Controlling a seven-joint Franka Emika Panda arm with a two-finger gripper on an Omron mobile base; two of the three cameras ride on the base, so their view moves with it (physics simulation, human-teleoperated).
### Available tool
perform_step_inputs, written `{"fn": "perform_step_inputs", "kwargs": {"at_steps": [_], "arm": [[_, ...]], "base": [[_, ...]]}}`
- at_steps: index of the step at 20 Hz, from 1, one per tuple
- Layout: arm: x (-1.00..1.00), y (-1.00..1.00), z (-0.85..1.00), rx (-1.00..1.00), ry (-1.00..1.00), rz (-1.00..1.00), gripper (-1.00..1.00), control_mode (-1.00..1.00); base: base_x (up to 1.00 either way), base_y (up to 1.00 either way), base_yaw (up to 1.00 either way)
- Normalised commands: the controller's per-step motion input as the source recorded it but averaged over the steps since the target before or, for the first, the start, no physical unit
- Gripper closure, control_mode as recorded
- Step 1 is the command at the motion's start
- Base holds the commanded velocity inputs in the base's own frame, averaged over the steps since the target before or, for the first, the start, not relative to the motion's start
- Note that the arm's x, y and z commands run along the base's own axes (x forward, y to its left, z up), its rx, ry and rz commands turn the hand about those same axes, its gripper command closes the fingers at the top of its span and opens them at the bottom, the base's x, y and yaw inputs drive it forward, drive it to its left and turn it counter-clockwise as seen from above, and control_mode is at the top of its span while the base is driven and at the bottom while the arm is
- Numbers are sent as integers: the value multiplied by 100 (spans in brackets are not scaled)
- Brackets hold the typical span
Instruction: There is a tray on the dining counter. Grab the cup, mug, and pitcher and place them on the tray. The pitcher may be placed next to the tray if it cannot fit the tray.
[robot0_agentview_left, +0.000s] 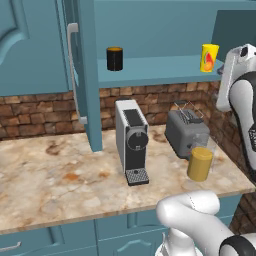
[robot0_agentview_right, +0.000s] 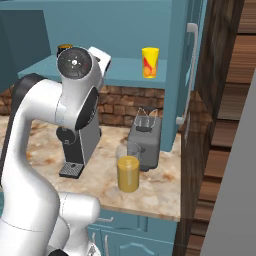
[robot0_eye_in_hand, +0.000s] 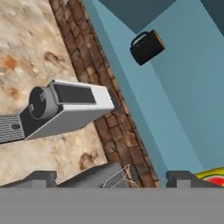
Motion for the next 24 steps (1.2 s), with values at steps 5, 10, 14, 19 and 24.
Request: {"fn": "perform_step_inputs", "kwargs": {"at_steps": [5, 10, 14, 19, 24], "arm": [[0, -8, 0, -29, -9, 18, -100, -100], [14, 0, 0, -31, -16, 6, -100, -100], [29, -2, 0, -26, -17, 1, -100, -100], [36, -22, 9, -3, -8, 0, -100, -100], [37, -23, 24, 4, 0, 0, -100, -100]], "base": [[0, 0, 0], [0, 0, 0], [0, 0, 0], [0, 0, 0], [0, 0, 0]]}}
